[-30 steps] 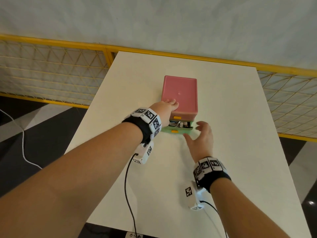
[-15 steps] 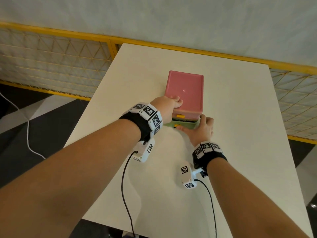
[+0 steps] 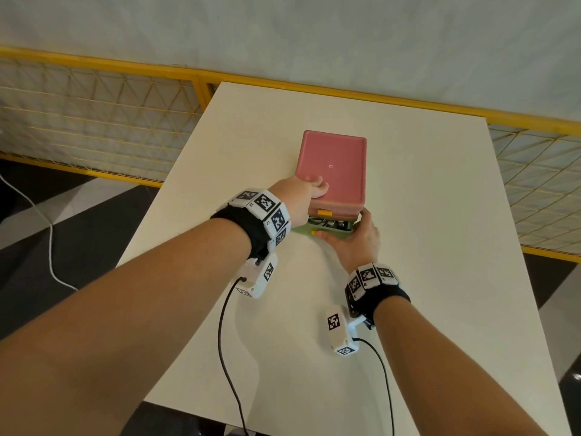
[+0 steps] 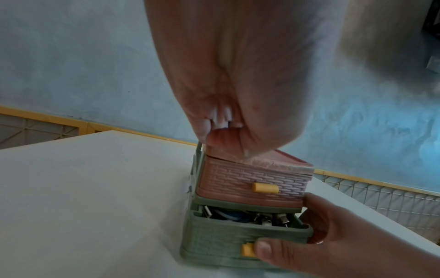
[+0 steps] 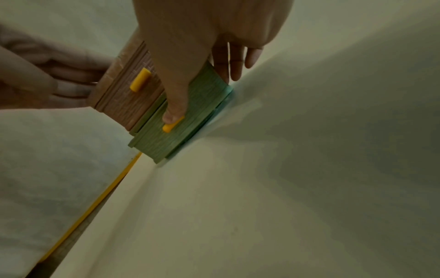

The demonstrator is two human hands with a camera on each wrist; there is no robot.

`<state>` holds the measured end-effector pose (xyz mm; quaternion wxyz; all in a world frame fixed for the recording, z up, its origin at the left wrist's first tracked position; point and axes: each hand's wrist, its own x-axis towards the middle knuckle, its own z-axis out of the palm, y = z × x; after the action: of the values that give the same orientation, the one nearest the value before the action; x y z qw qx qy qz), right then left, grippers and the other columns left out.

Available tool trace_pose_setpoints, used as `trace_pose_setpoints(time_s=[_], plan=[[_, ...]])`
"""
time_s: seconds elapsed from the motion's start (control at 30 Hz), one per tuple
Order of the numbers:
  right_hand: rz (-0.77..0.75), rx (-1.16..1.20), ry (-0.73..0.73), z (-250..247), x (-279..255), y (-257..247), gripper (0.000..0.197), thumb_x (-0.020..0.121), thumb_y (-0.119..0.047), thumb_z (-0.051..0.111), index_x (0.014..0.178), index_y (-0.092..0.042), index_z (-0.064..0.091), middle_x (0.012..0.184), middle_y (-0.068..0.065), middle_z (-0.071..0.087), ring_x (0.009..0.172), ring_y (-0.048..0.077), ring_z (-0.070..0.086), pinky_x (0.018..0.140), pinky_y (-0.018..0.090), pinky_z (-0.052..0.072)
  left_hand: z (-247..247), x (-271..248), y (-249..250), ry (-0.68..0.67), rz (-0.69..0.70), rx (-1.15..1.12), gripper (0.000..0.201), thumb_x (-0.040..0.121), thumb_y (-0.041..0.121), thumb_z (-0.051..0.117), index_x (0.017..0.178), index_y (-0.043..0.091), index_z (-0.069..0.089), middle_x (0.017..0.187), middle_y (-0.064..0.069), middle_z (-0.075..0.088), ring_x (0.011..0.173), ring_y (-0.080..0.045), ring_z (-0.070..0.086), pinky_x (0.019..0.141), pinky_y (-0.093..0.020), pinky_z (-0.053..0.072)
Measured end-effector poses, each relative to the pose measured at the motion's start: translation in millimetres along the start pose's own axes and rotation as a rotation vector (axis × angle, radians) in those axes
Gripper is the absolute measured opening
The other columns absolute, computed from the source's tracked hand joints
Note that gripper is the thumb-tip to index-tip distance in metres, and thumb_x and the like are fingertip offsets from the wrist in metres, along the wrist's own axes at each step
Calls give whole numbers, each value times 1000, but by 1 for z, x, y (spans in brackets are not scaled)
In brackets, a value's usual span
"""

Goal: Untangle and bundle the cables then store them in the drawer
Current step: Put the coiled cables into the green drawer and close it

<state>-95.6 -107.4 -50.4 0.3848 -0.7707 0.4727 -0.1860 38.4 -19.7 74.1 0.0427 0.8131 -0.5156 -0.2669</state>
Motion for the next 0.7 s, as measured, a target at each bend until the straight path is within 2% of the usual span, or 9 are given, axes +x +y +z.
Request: trace_pose_setpoints(time_s=[0.13,0.23,0.3,0.37,0.43,0.53,0.63,0.7], plan=[[50,-85,41,2,4,2,107,52,-65,78,138,-20,34,124,7,35,115,26,36,106,41,32,-3,0,1,-11,-8,-9,80,88,-14,36,155,23,17,164,5,8,151,-15,10,120,-28,12],[7,-23,23,5,4,1,96,54,-53,83,132,-16,41,121,7,36,112,26,41,104,42,37,-8,3,-1,-42,-15,-21,77,89,-16,32,154,25,20,163,6,11,150,-13,11,120,-26,8],[47,76,7,7,4,-2,91,57,-41,86,131,-12,42,115,6,37,106,25,45,100,36,41,-13,4,-2,-69,-21,-17,78,89,-17,29,153,27,24,163,9,13,150,-13,13,121,-28,9],[117,147,-23,8,5,-8,90,60,-37,84,134,-13,39,112,3,37,106,23,46,97,30,39,-21,5,-3,-87,-26,8,77,90,-16,26,151,31,29,161,13,18,149,-13,16,121,-28,11],[113,137,-19,7,6,-8,90,59,-43,83,134,-16,41,113,1,44,110,25,46,98,35,40,-29,5,-4,-98,-21,27,76,91,-14,24,149,34,34,159,16,25,148,-13,20,119,-25,15],[55,38,-35,5,4,-2,93,58,-58,78,135,-20,40,124,2,53,115,26,45,100,43,41,-37,6,-4,-122,-2,73,75,92,-13,25,148,36,35,157,17,29,147,-14,24,117,-26,23],[62,7,-40,4,1,-2,96,60,-61,75,138,-22,35,130,1,51,120,27,43,103,47,38,-36,6,-4,-124,-2,88,75,92,-13,26,149,35,34,157,17,28,147,-14,24,116,-26,23],[139,-6,-53,6,-5,-9,106,61,-62,74,145,-22,23,136,4,42,129,29,35,109,47,29,-35,6,-4,-110,1,69,76,91,-13,26,148,36,35,157,17,29,147,-14,23,116,-24,21]])
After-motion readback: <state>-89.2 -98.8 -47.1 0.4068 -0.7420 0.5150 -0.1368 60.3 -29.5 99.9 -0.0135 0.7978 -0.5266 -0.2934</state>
